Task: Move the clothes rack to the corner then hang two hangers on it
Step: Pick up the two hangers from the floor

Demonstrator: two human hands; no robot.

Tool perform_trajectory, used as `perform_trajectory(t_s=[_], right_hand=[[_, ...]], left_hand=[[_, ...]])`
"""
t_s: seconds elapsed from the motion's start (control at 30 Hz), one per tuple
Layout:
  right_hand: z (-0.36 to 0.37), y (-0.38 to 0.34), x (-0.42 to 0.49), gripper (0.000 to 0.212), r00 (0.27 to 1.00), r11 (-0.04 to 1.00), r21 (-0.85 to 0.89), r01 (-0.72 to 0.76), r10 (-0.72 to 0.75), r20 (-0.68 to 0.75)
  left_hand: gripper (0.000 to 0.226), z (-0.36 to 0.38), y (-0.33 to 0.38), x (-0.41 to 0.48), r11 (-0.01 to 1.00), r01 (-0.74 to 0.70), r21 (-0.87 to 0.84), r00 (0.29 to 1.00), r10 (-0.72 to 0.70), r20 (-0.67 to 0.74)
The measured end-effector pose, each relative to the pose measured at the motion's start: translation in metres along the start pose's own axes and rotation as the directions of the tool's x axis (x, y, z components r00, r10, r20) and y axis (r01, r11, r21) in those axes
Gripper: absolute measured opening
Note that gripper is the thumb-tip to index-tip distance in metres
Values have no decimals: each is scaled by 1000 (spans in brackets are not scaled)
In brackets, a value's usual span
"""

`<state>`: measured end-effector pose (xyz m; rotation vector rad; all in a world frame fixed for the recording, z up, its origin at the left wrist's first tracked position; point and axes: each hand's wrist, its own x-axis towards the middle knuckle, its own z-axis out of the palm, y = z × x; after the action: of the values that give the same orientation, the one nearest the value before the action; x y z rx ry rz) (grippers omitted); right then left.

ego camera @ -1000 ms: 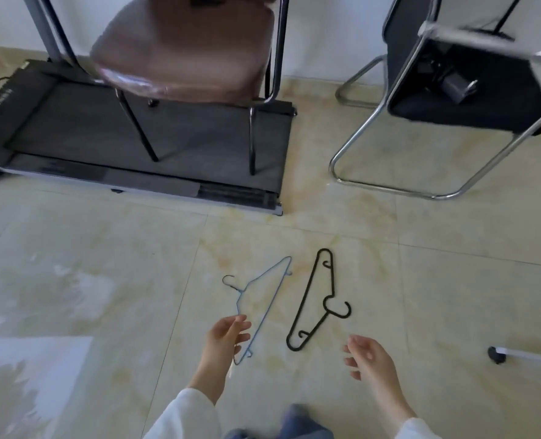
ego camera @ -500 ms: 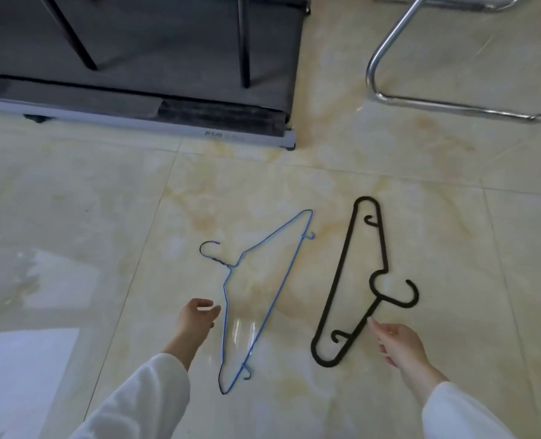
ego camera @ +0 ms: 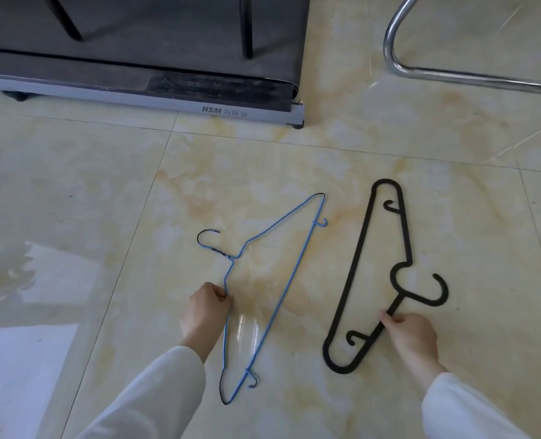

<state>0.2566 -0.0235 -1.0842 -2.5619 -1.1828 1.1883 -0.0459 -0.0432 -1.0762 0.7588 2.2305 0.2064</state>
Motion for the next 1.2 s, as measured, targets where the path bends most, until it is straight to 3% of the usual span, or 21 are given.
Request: perform_trajectory(t_s=[0.13,0.3,0.43,0.6,0.8,1.2], right_hand=[[2,2,1,37,999,1000,7,-15,15,42],[-2,2,-5,16,997,973,225,53,-63,40],[-17,-19,-24,13,989,939,322,118,-141,49],[-54,-31,-92,9,988,930,361,66,-111,107],[-128,-68,-208,6,962,919,395,7,-114,249],[-292,-172,-473,8,891,945,312,98,-223,396]], left_hand=[[3,1,-6,1,986,-25,-164,999,31,34],[16,-1,3,-12,911,-37,-412,981,112,160],[20,-7,28,-36,886,-73,-458,961,185,205],[23,-31,46,-90,894,-48,-445,951,177,252],[20,-105,67,-201,871,21,-492,949,137,283],[27,-307,123,-431,798,97,-595,900,185,394]])
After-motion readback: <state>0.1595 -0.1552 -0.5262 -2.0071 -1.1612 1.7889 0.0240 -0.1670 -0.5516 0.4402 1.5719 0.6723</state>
